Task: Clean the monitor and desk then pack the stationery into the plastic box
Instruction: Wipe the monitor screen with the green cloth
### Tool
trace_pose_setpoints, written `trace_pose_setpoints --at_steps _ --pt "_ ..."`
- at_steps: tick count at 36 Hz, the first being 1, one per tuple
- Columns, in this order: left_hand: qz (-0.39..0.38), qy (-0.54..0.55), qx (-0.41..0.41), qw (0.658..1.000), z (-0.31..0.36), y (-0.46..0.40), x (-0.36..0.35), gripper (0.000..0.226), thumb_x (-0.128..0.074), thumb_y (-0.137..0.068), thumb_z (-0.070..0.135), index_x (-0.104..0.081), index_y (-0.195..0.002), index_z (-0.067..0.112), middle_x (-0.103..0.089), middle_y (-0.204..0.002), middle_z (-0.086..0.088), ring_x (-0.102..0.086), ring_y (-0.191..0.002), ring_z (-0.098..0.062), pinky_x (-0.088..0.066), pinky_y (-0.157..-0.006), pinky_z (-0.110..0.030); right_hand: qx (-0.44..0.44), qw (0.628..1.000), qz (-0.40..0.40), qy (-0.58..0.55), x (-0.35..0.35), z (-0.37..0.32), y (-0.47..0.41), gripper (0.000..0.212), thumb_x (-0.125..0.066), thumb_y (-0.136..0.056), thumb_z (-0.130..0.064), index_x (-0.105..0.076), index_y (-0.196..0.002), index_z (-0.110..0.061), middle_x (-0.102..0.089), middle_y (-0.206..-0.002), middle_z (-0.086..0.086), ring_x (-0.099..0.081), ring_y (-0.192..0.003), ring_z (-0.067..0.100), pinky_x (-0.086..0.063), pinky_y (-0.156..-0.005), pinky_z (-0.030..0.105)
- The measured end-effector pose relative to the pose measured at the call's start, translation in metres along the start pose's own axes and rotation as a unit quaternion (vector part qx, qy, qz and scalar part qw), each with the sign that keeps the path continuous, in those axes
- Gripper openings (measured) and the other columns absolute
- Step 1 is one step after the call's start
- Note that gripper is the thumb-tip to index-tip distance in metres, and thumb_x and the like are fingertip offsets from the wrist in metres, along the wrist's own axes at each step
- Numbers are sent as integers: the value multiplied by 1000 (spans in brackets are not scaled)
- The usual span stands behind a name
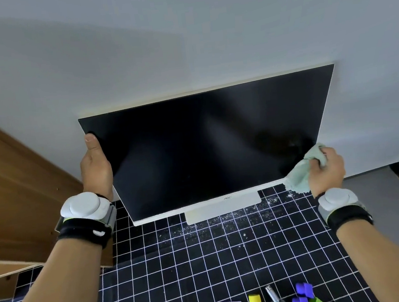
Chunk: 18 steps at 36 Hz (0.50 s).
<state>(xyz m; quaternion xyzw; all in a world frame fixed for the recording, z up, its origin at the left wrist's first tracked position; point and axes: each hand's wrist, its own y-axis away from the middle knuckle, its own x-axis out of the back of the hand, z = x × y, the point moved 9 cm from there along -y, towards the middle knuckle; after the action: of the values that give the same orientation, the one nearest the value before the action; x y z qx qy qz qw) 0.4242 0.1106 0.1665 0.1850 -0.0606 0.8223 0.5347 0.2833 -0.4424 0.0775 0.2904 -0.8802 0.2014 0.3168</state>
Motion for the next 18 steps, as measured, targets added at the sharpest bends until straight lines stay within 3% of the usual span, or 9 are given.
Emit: trace_pose_setpoints --at_steps 4,7,9,13,18 --pt "5 -8 13 1000 3 4 0 50 -20 -99 67 -40 -71 31 -46 -79 7 -41 -93 -19 -32 -87 -27 86 996 -12 -17 -3 -41 21 28 -56 -90 -3 -60 -118 -5 -52 -120 21 -55 -94 30 -39 -83 28" --pt "6 -6 14 1000 5 7 0 51 -19 -100 66 -42 -72 30 -51 -92 -1 -42 -94 -19 -31 -87 -26 161 985 -55 -11 -20 -66 35 29 -59 -88 -1 -62 -117 -8 -50 -118 13 -49 -90 16 -36 -81 20" --pt "7 -4 22 1000 4 7 0 50 -20 -100 67 -42 -72 31 -48 -81 5 -41 -94 -19 -32 -87 -26 187 979 -75 -12 -30 -76 40 32 -58 -89 1 -63 -118 -11 -49 -116 9 -48 -90 12 -38 -80 21" --pt "11 -8 28 1000 4 6 -1 49 -21 -99 67 -37 -70 30 -36 -72 12 -41 -84 -18 -35 -79 -27 182 981 -65 -11 -35 -78 32 34 -56 -90 0 -63 -120 -14 -48 -115 7 -49 -87 15 -43 -75 26" --pt "3 -2 25 1000 6 8 -2 55 -19 -101 64 -50 -81 24 -49 -80 1 -45 -94 -21 -32 -86 -27 159 986 -44 4 -28 -66 22 31 -53 -92 -4 -61 -121 -11 -49 -119 13 -50 -86 18 -42 -77 27"
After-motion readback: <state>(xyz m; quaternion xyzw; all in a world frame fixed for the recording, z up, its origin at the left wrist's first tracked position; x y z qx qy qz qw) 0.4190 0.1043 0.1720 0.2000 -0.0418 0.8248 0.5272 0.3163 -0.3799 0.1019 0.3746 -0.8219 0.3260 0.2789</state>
